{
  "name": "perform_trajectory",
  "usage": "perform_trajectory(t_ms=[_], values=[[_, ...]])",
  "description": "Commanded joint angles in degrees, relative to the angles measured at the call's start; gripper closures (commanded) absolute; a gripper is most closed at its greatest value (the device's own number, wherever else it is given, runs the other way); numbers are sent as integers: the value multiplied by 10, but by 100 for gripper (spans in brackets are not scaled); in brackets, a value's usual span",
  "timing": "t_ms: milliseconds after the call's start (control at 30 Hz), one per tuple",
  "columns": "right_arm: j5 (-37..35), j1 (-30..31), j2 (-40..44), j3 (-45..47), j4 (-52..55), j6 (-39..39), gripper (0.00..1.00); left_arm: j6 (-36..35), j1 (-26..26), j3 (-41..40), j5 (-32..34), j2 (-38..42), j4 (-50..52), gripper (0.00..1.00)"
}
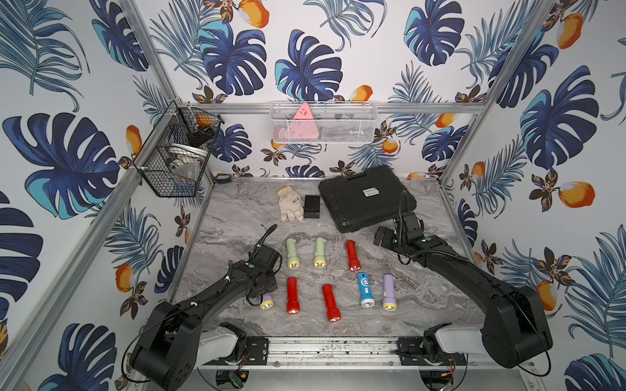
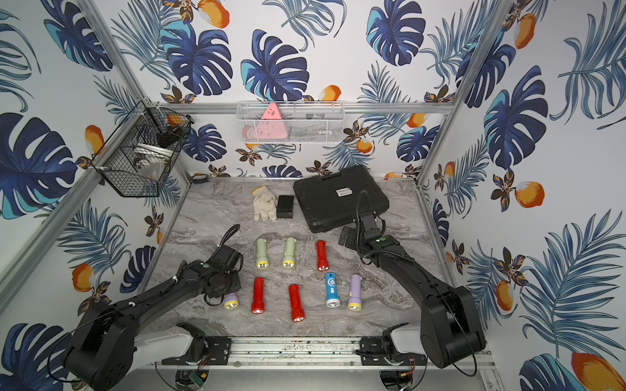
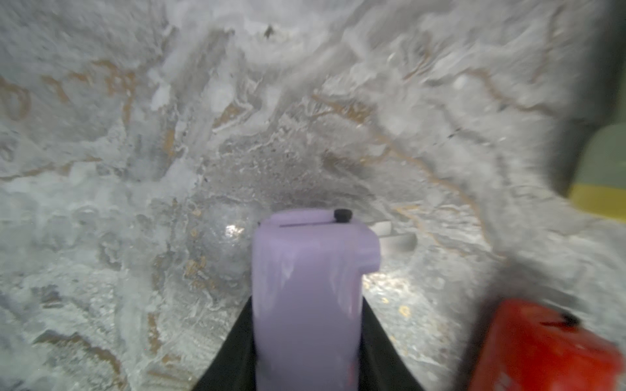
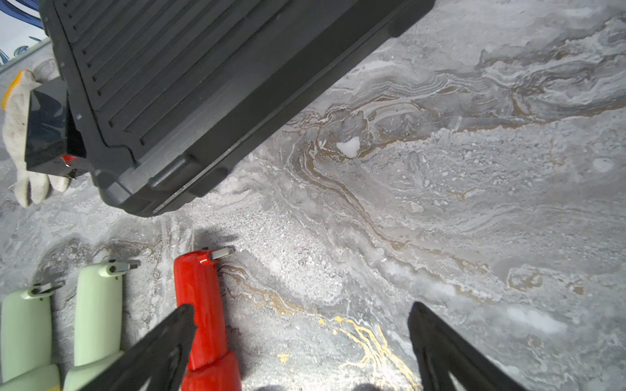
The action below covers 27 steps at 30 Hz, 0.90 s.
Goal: Close the plug at the bottom of the flashlight
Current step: Pick up the flashlight from the center of the board.
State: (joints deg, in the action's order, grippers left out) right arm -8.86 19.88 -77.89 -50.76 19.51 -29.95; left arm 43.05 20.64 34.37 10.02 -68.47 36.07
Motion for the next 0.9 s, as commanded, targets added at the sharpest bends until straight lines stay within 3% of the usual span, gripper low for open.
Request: perform_trajectory(t_ms=[0,67,233,433,633,733,867], values=[[15,1,-10,-22,-9,12,0,-39,1,49,32,12,13,89],[25,1,-16,-37,-13,26,0,-68,1,95,47,11,17,99],[30,0,-26,-78,-17,65,0,-154,0,188,-30,-11,-53,100],[72,-13,-28,-134,-18,92,0,-193,0,237,-123,-43,-200,100],[145,-17,-10,-124,-95,116,0,-204,0,172,-285,-61,-468,100],[186,-17,17,-87,-152,130,0,-180,1,134,-317,-80,-577,100],[262,-18,35,-75,-170,147,0,-208,1,96,-394,-90,-695,100]])
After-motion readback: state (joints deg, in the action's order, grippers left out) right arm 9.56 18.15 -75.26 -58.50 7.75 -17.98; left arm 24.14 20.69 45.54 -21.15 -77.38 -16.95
